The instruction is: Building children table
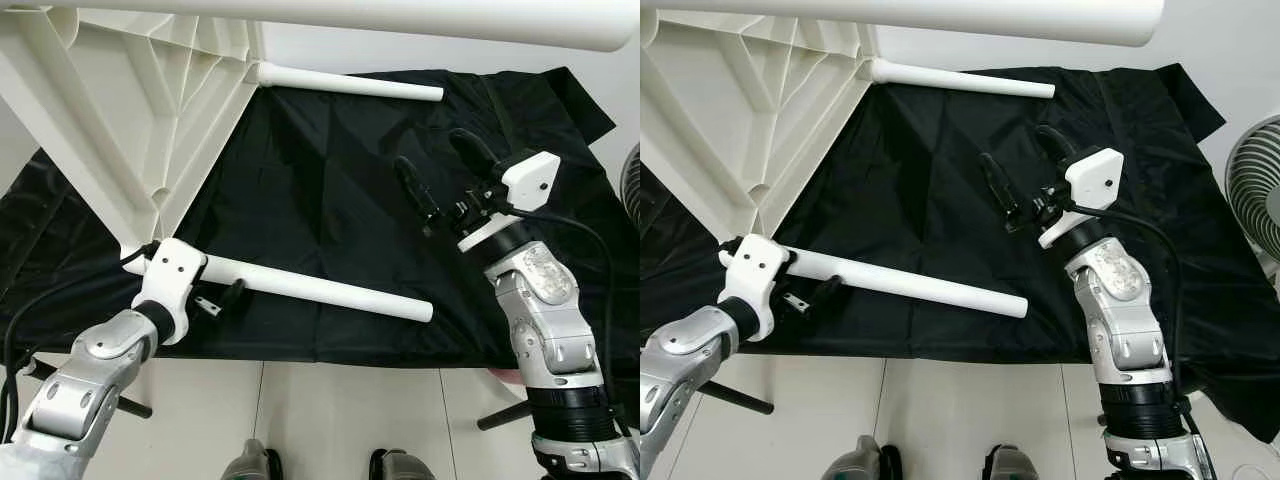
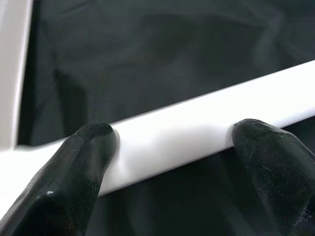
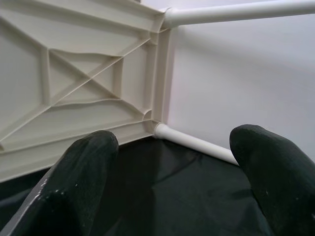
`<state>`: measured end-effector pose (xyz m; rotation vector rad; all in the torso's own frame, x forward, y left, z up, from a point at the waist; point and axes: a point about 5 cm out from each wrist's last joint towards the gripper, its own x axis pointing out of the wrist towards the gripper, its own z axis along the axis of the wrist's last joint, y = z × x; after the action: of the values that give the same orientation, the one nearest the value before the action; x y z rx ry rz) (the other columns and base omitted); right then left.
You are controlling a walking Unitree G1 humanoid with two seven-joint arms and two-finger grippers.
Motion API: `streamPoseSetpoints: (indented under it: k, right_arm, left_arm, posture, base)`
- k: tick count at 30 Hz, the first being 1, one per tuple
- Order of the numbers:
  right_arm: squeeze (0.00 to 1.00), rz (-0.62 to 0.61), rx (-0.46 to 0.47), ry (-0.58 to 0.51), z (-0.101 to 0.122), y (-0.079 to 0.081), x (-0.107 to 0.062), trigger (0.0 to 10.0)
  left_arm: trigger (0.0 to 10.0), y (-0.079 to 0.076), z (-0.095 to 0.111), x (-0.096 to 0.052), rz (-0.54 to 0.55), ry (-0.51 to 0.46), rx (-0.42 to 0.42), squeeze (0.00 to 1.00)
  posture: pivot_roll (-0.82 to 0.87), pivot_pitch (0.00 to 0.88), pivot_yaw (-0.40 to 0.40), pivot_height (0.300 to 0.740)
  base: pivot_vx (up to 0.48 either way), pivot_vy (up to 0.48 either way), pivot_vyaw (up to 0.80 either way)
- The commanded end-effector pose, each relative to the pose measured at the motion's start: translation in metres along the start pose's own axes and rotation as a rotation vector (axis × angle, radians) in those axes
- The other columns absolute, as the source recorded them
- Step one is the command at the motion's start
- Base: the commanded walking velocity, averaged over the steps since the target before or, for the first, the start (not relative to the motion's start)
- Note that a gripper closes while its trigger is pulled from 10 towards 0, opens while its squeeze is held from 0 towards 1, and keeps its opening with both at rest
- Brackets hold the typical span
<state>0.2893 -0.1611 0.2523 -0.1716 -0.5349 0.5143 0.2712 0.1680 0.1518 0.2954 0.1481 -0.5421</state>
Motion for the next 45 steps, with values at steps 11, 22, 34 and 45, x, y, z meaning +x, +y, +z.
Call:
streamPoseSetpoints:
  k: [11, 22, 34, 45]
  right_arm:
    - [0.00, 0.132, 0.045, 0.125, -0.013, 0.011, -0.017, 10.0]
    - [0.00, 0.119, 0.045, 0.138, -0.014, 0.007, -0.020, 10.0]
    - [0.00, 0.061, 0.057, 0.135, -0.012, 0.009, -0.025, 10.0]
    - [0.00, 0.030, 0.064, 0.130, -0.013, 0.012, -0.027, 10.0]
  left_arm:
    - [10.0, -0.032, -0.001, 0.003, -0.560, 0.030, 0.168, 0.00]
    - [10.0, -0.025, -0.002, 0.012, -0.555, 0.040, 0.222, 0.00]
    - [10.0, -0.014, 0.016, 0.061, -0.402, -0.047, 0.190, 0.00]
    - [10.0, -0.005, 0.022, 0.081, -0.315, -0.059, 0.199, 0.00]
  posture:
    - [-0.02, 0.174, 0.111, 0.740]
    - [-0.05, 0.165, 0.125, 0.740]
    - [-0.11, 0.165, 0.181, 0.740]
    - [-0.11, 0.168, 0.196, 0.740]
  base:
    - [0.000, 0.000, 0.00]
    - [0.000, 0.000, 0.00]
    - [0.000, 0.000, 0.00]
    - [0.000, 0.000, 0.00]
